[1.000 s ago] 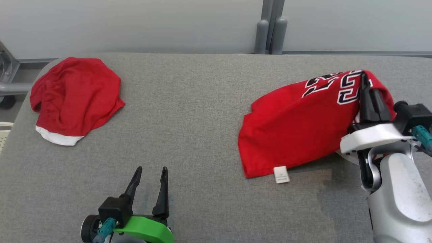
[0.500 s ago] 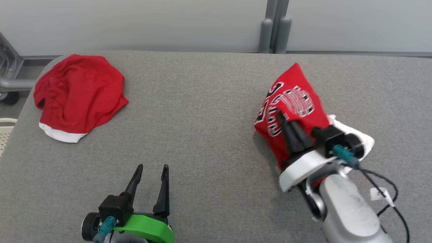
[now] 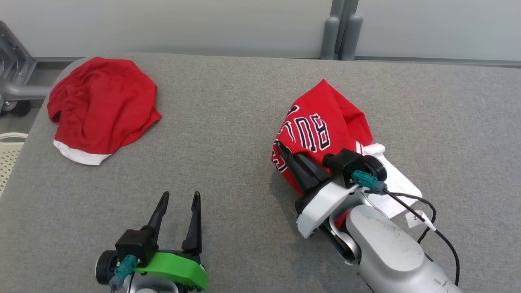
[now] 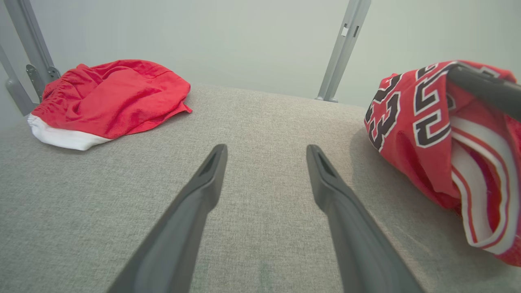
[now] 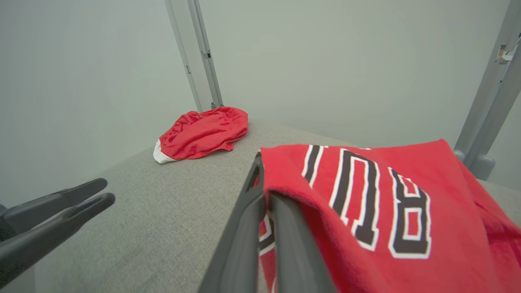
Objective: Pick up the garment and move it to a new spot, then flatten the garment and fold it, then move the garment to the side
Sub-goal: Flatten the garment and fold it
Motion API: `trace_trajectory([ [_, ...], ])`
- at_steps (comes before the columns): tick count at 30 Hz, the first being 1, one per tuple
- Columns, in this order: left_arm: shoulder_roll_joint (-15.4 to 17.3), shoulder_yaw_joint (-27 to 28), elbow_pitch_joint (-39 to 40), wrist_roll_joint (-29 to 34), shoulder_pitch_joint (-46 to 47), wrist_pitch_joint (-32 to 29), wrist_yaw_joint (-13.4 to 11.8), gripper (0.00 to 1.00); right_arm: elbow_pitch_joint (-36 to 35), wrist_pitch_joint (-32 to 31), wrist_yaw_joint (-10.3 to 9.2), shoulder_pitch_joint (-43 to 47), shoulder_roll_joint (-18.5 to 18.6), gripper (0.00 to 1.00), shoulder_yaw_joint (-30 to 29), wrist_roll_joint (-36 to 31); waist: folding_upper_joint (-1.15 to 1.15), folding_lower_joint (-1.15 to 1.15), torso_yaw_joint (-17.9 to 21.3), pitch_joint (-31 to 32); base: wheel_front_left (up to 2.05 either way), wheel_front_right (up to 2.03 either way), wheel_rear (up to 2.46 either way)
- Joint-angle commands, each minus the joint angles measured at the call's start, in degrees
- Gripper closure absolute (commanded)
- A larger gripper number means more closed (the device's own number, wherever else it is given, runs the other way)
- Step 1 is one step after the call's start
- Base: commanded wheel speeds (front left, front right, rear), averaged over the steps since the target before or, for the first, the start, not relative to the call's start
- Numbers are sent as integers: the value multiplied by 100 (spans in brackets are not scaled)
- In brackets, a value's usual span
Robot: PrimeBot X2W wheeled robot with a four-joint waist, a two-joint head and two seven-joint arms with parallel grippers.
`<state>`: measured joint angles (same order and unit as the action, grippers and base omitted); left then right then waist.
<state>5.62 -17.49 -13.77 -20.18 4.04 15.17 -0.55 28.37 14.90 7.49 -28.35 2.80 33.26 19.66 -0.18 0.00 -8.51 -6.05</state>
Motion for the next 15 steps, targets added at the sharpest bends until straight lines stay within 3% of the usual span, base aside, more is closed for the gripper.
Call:
trace_trajectory([
  [1,-21,24,-19,6,54,2,-2,0,79,28,0,-97,19,76,8,-33,18,0,-13,6,0,0,0],
  [2,-21,24,-19,6,54,2,-2,0,79,28,0,-97,19,76,8,-33,18,0,-13,6,0,0,0],
  [3,-24,25,-23,7,53,2,-2,0,205,27,0,-83,20,53,77,-74,18,0,-18,9,0,0,0],
  [4,-25,29,-29,8,52,2,-3,0,283,28,0,-120,16,0,136,-102,18,0,-20,8,0,0,0],
  [10,-29,72,-34,12,18,1,2,0,588,29,0,-24,20,0,462,8,18,0,30,0,0,0,0],
  [15,-29,128,-8,38,-38,2,-5,0,477,29,0,244,19,0,362,-114,18,0,123,25,0,0,0],
])
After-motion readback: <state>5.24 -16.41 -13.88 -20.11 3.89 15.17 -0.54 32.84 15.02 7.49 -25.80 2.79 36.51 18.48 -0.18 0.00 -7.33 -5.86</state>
